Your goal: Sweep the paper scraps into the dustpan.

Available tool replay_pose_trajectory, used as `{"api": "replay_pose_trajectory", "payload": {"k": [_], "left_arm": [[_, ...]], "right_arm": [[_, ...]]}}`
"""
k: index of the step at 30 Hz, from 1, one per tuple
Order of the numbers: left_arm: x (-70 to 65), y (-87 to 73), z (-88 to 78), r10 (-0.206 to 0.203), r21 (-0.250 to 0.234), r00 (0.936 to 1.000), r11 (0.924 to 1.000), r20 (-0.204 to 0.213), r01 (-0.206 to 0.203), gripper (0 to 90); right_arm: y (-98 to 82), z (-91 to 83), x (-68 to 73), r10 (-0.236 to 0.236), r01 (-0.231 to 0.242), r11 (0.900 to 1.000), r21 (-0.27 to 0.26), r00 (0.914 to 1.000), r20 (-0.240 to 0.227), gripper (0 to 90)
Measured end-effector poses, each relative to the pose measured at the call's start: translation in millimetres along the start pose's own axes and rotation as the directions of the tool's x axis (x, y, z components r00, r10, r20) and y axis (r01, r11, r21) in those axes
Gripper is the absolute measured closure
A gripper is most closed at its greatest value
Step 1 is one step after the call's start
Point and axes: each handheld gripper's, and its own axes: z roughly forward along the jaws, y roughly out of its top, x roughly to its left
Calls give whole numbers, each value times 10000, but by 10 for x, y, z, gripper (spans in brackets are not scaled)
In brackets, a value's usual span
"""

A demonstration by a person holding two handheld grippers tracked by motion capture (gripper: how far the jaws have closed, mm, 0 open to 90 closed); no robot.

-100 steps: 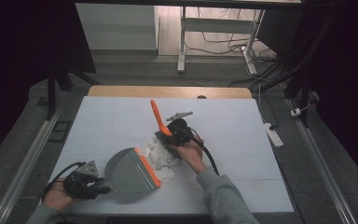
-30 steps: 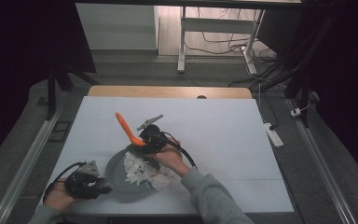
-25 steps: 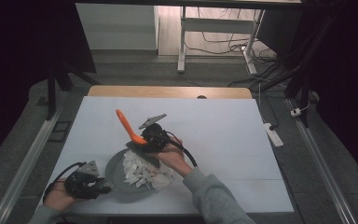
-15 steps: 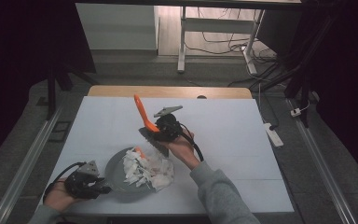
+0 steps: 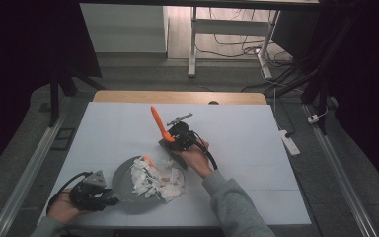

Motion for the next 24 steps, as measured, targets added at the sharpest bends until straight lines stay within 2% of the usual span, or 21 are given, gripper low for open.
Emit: {"api": "replay_pose_trajectory", "payload": {"k": [3,6,7,9,11,13,15,21,24], "left_arm": [[-10,9,13,56,21,10000,10000,67,-56,619],[-30,27,31,166,91,9998,9998,83,-167,620],[-35,34,40,207,116,9997,9997,107,-208,620],[-48,50,60,260,194,9996,9995,122,-263,620],[-54,59,70,297,182,9995,9994,141,-300,619],[-59,66,71,336,185,9993,9993,191,-340,619],[-56,62,69,341,171,9992,9993,184,-344,619],[-52,32,38,413,75,9987,9991,287,-416,619],[-38,11,11,411,31,9988,9991,281,-412,619]], "right_arm": [[-37,19,143,-180,187,9997,144,9989,-429,703],[-42,36,326,-688,699,9975,131,9949,-742,702],[-42,48,393,-655,669,9977,114,9932,-965,703],[-38,75,517,-835,848,9964,35,9869,-1377,703],[-20,71,613,-805,788,9968,-164,9770,-1975,702],[8,27,666,-873,795,9958,-449,9730,-2137,703],[32,-38,667,-1117,981,9921,-780,9743,-1957,702],[19,-313,413,-584,372,9890,-1431,9874,-1473,702],[-50,-451,294,-282,91,9885,-1509,9918,-1249,702]]}}
